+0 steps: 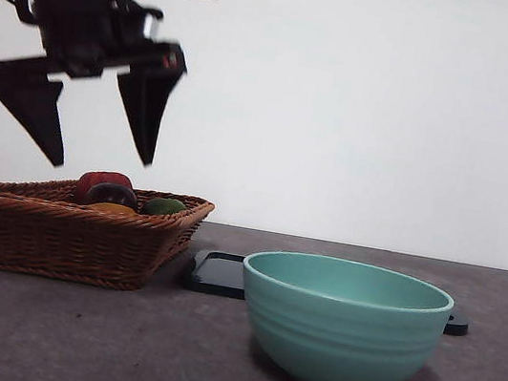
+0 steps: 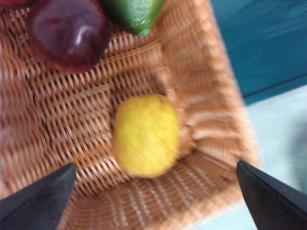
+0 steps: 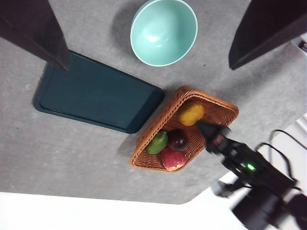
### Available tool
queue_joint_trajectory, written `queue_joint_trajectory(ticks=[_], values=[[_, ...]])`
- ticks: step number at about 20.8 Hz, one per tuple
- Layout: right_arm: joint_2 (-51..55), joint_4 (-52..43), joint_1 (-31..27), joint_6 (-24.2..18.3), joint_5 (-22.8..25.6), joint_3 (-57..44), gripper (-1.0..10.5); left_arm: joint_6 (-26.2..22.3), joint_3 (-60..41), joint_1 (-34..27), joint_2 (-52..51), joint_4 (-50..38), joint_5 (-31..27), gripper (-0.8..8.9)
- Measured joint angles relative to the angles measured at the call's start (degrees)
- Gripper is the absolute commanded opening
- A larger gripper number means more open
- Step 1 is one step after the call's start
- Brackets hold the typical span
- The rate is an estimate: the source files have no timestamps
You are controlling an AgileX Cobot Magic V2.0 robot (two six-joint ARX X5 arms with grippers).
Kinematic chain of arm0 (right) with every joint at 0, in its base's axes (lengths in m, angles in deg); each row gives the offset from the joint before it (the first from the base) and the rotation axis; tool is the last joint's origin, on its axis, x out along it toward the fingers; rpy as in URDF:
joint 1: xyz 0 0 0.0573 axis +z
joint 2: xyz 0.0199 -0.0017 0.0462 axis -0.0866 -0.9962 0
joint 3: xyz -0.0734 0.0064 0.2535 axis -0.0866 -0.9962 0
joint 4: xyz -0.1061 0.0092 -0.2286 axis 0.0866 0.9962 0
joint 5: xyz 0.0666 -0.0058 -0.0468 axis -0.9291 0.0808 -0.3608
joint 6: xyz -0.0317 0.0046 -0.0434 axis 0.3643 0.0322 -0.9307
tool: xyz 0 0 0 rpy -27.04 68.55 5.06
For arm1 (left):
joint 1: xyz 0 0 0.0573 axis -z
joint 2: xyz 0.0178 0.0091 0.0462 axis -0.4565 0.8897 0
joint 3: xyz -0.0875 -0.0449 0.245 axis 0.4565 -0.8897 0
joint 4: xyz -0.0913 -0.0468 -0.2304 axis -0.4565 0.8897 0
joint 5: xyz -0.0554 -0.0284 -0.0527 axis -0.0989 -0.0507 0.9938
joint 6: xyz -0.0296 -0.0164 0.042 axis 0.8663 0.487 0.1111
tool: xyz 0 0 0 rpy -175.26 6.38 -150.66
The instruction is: Pick up the wifruite, put it on the bowl, pick up the plate, put it on desk
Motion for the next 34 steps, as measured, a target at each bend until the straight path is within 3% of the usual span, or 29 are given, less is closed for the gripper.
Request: queue_joint_trajectory(ticks=[19, 23, 28, 31, 34], values=[[0.0, 0.2, 0.0, 0.0, 0.0, 0.0, 6.0, -1.1, 0.2, 0.7, 10.3, -5.7, -1.5, 5.78], [0.0, 0.2, 0.0, 0.0, 0.0, 0.0, 6.0, -1.1, 0.2, 0.7, 10.3, -5.4, -2.5, 4.73], [0.0, 0.2, 0.0, 0.0, 0.0, 0.0, 6.0, -1.1, 0.2, 0.7, 10.7, -3.3, -2.6, 4.47], [0.0, 0.2, 0.0, 0.0, 0.0, 0.0, 6.0, -1.1, 0.2, 0.7, 11.8, -3.3, -2.6, 3.15], [0.0, 0.2, 0.0, 0.0, 0.0, 0.0, 6.0, -1.1, 0.2, 0.7, 11.8, -3.7, -2.5, 2.43]])
